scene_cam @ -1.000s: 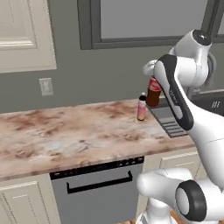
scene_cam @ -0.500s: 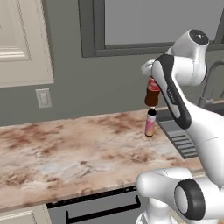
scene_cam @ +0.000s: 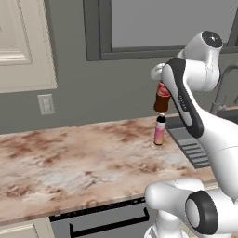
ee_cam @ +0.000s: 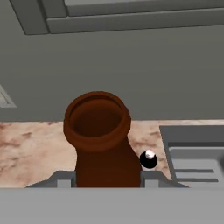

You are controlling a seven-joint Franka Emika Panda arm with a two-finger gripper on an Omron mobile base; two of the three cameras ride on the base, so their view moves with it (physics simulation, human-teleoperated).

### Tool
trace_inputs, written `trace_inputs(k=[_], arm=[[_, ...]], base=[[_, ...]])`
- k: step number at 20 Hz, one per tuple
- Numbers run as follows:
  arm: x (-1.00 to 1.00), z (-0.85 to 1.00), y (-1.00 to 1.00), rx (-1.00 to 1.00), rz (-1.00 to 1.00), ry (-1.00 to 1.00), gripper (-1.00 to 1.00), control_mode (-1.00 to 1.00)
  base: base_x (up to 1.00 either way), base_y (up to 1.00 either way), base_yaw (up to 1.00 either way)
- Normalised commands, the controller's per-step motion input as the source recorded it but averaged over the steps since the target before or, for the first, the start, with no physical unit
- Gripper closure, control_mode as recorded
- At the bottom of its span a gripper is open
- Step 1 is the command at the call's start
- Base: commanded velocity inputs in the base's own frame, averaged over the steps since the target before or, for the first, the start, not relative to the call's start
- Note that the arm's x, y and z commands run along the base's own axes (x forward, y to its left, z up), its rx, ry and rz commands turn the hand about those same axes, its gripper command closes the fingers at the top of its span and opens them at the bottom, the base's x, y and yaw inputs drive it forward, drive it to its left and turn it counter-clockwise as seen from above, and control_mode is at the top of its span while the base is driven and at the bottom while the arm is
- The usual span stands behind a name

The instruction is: Place the large bottle from the dining counter next to the other large bottle outside the sink, and place the small bottle from the dining counter next to the other small bottle inside the sink.

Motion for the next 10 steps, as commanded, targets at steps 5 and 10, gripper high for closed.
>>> trace_inputs(k=[5, 10], arm=[[0.00, 0.00, 0.00, 0.00, 0.00, 0.00, 1.00, 1.00], [0.05, -0.08, -0.22, 0.00, 0.00, 0.03, 1.00, -1.00]], base=[[0.62, -0.24, -0.01], [0.08, -0.06, 0.00]])
